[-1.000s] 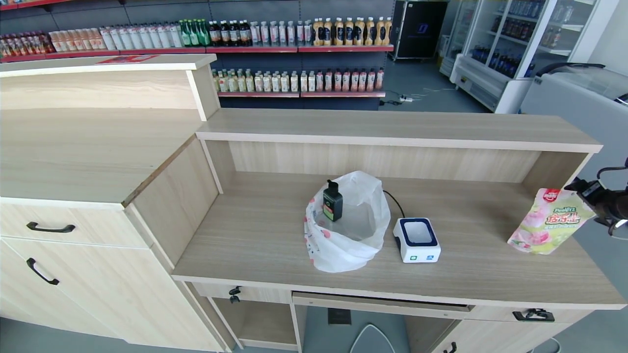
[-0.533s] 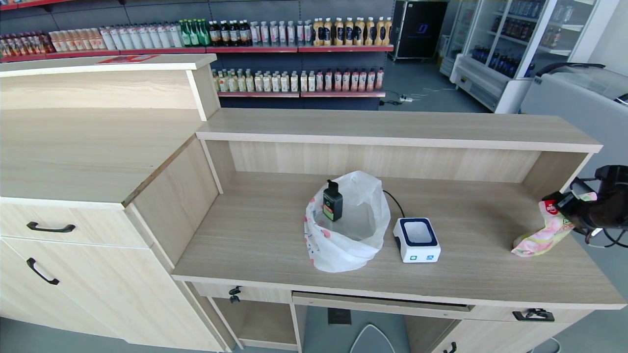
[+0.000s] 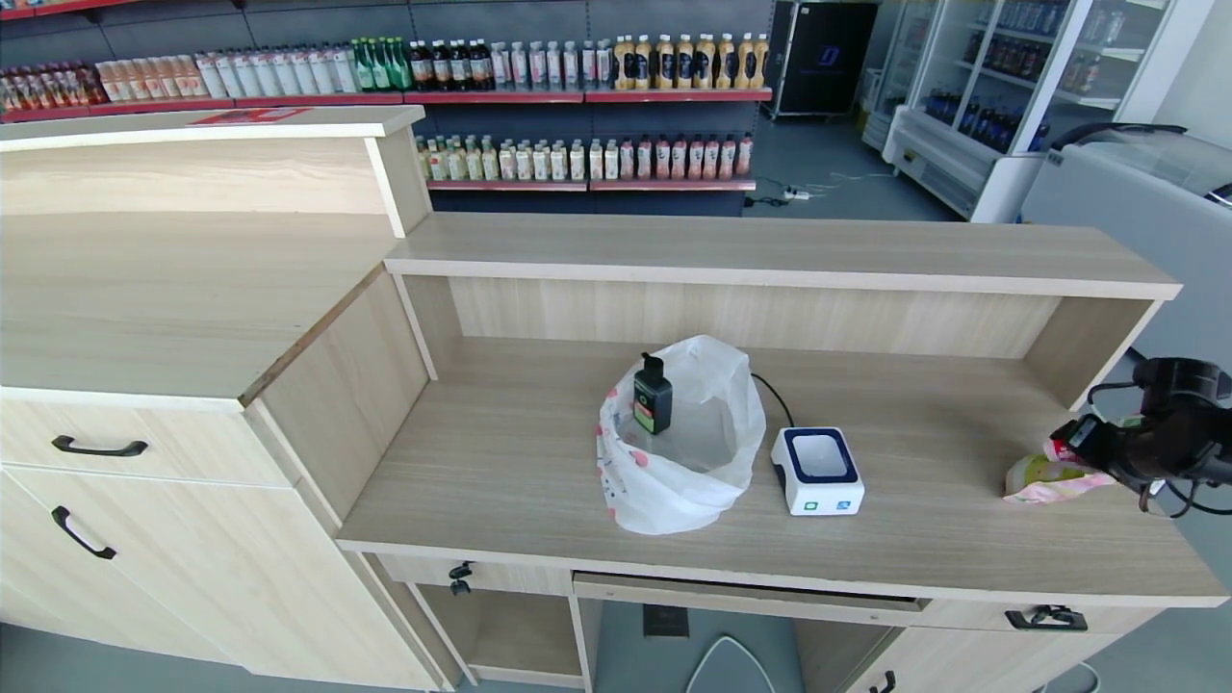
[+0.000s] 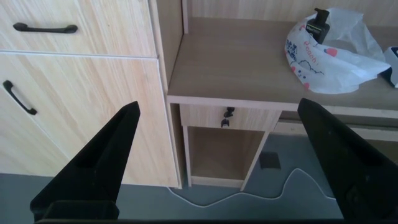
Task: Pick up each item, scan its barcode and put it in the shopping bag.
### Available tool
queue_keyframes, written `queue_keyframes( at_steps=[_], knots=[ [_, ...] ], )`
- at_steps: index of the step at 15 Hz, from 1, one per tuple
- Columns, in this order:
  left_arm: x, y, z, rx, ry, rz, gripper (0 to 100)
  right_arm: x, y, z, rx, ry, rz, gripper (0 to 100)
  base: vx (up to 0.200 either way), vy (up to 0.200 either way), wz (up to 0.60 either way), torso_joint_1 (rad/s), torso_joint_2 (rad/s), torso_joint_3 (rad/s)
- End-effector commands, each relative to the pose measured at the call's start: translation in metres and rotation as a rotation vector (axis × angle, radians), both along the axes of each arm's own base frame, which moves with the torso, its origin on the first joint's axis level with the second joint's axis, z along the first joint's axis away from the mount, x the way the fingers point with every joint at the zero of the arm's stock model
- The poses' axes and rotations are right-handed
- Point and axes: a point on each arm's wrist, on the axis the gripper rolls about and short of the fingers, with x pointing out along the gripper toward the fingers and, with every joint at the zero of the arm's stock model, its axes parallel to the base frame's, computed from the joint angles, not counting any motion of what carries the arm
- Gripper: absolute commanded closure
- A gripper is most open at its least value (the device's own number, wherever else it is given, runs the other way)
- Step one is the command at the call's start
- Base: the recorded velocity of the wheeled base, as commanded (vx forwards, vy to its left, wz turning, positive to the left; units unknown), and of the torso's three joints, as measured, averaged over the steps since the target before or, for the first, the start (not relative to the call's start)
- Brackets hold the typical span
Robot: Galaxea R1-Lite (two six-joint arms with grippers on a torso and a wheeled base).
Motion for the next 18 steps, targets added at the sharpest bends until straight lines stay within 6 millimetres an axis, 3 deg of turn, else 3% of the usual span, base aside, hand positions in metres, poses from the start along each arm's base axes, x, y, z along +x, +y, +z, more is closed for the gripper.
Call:
queue_keyframes(
  at_steps=[1,4,7,9,12,15,18],
  knots=[
    [0.000,0.000,0.000,0.000,0.000,0.000,0,-0.003,0.006,-0.001,-0.036,0.016,0.037,100,0.000,0.000,0.00,0.000,0.00,0.000],
    [0.000,0.000,0.000,0.000,0.000,0.000,0,-0.011,0.011,-0.006,-0.108,0.060,0.090,100,0.000,0.000,0.00,0.000,0.00,0.000],
    [0.000,0.000,0.000,0.000,0.000,0.000,0,-0.035,0.027,-0.003,-0.251,0.026,0.153,100,0.000,0.000,0.00,0.000,0.00,0.000],
    [0.000,0.000,0.000,0.000,0.000,0.000,0,-0.044,0.047,0.031,-0.324,-0.130,0.214,100,0.000,0.000,0.00,0.000,0.00,0.000],
    [0.000,0.000,0.000,0.000,0.000,0.000,0,-0.072,0.076,0.114,-0.428,-0.447,0.491,100,0.000,0.000,0.00,0.000,0.00,0.000],
    [0.000,0.000,0.000,0.000,0.000,0.000,0,-0.128,0.120,0.178,-0.543,-0.650,0.885,100,0.000,0.000,0.00,0.000,0.00,0.000],
    [0.000,0.000,0.000,0.000,0.000,0.000,0,-0.186,0.171,0.210,-0.691,-0.843,1.313,100,0.000,0.000,0.00,0.000,0.00,0.000]
  ],
)
